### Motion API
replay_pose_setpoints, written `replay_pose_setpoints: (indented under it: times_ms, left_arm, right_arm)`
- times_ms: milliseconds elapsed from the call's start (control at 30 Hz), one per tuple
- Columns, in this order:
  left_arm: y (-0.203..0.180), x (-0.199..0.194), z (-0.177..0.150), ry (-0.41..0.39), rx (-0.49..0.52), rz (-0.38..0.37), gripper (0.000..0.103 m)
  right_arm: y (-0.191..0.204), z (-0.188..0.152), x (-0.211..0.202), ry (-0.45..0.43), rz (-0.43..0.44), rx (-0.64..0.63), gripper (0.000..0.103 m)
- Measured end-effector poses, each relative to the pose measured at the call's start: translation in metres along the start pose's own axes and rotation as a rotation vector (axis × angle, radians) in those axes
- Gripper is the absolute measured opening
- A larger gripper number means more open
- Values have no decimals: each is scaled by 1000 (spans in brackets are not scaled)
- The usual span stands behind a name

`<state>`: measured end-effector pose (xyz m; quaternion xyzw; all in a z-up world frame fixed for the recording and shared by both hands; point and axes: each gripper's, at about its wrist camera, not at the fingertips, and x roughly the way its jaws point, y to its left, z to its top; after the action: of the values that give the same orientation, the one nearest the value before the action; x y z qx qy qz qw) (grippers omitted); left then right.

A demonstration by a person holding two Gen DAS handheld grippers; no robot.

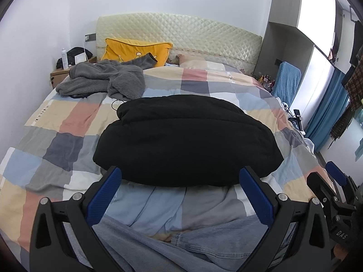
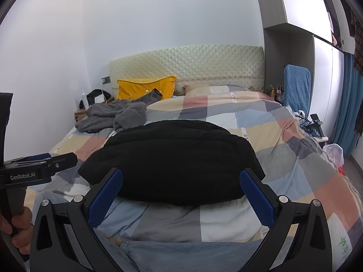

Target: Fold large clothes

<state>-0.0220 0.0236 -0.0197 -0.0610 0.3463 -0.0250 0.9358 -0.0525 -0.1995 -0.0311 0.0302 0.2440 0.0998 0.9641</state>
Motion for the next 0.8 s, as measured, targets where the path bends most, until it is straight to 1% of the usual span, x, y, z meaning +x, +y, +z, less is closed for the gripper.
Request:
replay_pose_setpoints:
  times_ms: [800]
  left_arm:
    - [0,-3,-1,3,0,-5,103]
  right_arm:
    - [-2,1,-1,2,0,8,103]
